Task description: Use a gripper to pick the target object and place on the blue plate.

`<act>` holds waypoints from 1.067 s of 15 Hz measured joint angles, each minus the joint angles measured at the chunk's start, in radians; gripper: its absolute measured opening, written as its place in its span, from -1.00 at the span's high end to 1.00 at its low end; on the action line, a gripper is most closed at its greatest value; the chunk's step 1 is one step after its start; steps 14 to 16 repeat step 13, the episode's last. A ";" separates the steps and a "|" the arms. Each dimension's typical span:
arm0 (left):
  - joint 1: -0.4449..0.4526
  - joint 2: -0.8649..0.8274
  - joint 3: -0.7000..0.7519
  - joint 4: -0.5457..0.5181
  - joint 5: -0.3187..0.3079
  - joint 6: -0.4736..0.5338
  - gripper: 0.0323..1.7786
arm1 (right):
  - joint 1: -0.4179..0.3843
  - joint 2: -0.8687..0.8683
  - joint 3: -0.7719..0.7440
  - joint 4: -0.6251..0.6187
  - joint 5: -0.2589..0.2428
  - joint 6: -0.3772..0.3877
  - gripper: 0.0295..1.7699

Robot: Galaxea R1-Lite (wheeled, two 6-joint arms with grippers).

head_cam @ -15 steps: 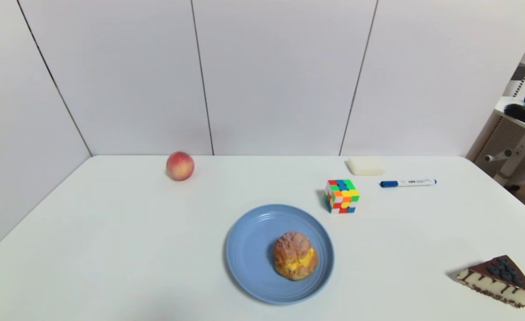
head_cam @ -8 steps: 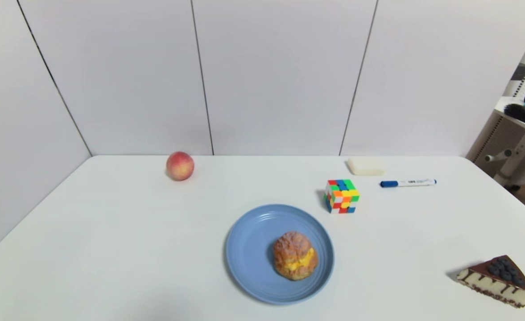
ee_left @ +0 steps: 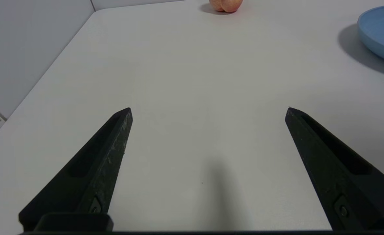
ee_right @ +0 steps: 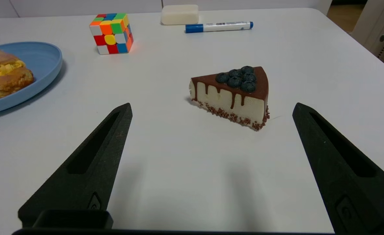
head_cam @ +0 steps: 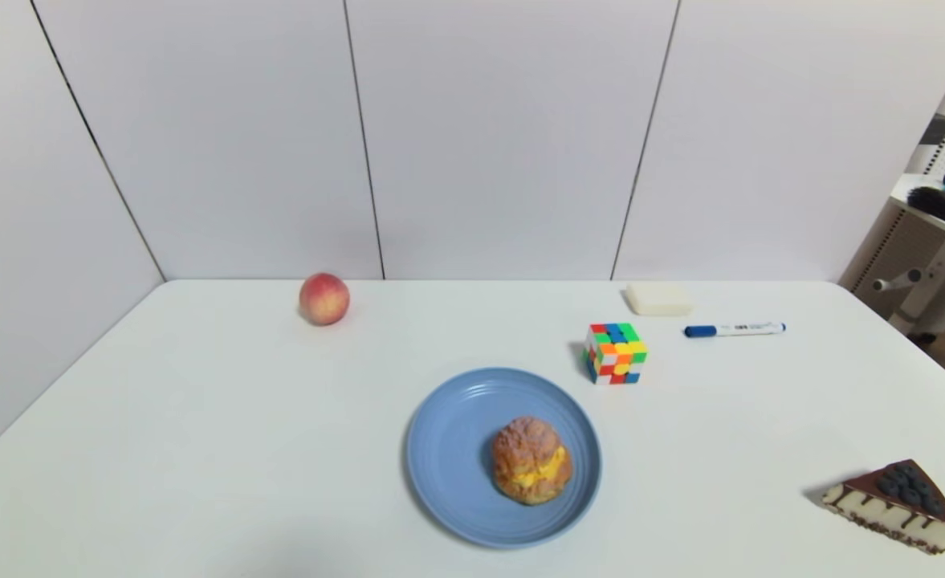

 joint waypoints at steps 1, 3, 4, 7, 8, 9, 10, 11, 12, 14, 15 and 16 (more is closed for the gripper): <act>0.000 0.000 0.000 0.000 0.000 0.000 -0.90 | 0.000 0.000 0.000 0.000 0.000 0.000 -0.92; 0.001 0.000 0.000 0.000 0.000 0.000 -0.90 | 0.000 0.000 0.000 0.000 0.000 0.000 -0.92; 0.001 0.000 0.000 0.000 0.000 0.000 -0.90 | 0.000 0.000 0.000 0.000 0.000 0.000 -0.92; 0.000 0.000 0.000 0.000 0.001 0.000 -0.90 | 0.000 0.000 0.000 -0.001 -0.005 -0.003 -0.92; 0.000 0.000 0.000 0.000 0.000 0.000 -0.90 | 0.000 0.000 0.000 -0.001 -0.013 -0.001 -0.92; 0.000 0.000 0.000 0.000 0.001 0.000 -0.90 | 0.000 0.000 0.000 -0.002 -0.017 0.000 -0.92; 0.000 0.000 0.000 0.000 0.000 0.000 -0.90 | 0.000 0.000 0.000 0.001 -0.019 0.002 -0.92; 0.000 0.000 0.000 0.000 0.001 0.000 -0.90 | 0.000 0.000 0.000 0.000 -0.022 0.006 -0.92; 0.001 0.000 0.000 0.000 0.001 0.000 -0.90 | 0.000 0.000 0.000 0.000 -0.023 0.008 -0.92; 0.001 0.000 0.000 0.000 0.001 0.000 -0.90 | 0.000 0.000 0.000 -0.003 -0.021 0.010 -0.92; 0.001 0.000 0.000 0.000 0.001 0.000 -0.90 | 0.000 0.000 0.000 -0.003 -0.021 0.010 -0.92; 0.001 0.000 0.000 0.000 0.001 0.000 -0.90 | 0.000 0.000 0.000 -0.003 -0.021 0.010 -0.92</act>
